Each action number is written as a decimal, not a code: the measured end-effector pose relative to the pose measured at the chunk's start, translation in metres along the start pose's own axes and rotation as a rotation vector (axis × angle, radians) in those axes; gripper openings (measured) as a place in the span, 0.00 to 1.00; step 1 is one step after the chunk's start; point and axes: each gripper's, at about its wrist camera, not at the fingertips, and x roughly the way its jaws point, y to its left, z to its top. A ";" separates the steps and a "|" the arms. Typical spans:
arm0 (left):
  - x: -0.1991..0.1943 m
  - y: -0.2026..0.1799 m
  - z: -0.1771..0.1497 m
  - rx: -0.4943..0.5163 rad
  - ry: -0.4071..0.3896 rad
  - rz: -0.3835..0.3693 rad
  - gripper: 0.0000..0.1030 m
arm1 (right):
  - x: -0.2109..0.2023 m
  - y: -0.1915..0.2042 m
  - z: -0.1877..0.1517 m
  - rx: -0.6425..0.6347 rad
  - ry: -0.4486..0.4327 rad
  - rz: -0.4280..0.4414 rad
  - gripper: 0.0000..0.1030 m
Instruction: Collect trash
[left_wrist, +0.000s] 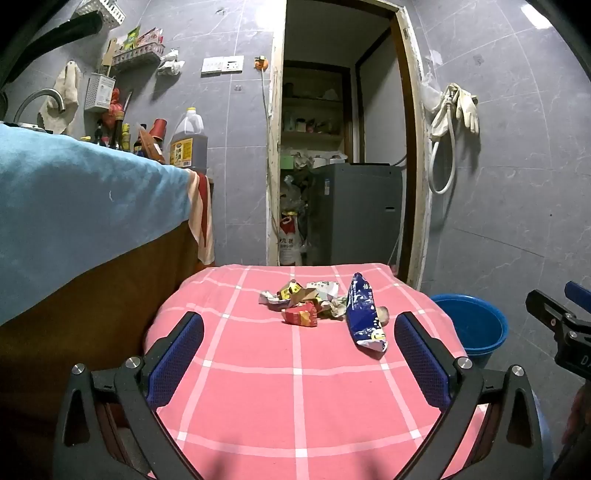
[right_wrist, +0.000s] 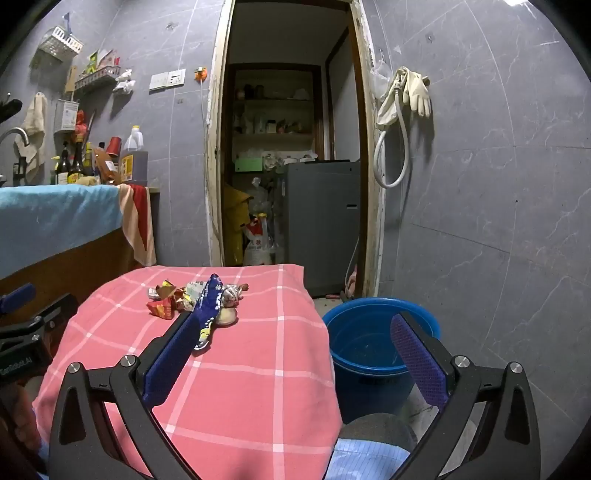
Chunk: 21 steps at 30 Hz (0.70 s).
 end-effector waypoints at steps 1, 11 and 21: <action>0.000 0.000 0.000 -0.001 -0.001 -0.001 0.98 | 0.000 0.000 0.000 0.002 0.002 0.000 1.00; 0.004 -0.001 -0.003 0.003 0.024 -0.015 0.98 | 0.000 0.000 0.000 0.003 0.002 0.001 1.00; 0.006 0.001 -0.003 -0.002 0.025 -0.013 0.98 | 0.000 0.000 0.000 0.004 0.001 0.001 1.00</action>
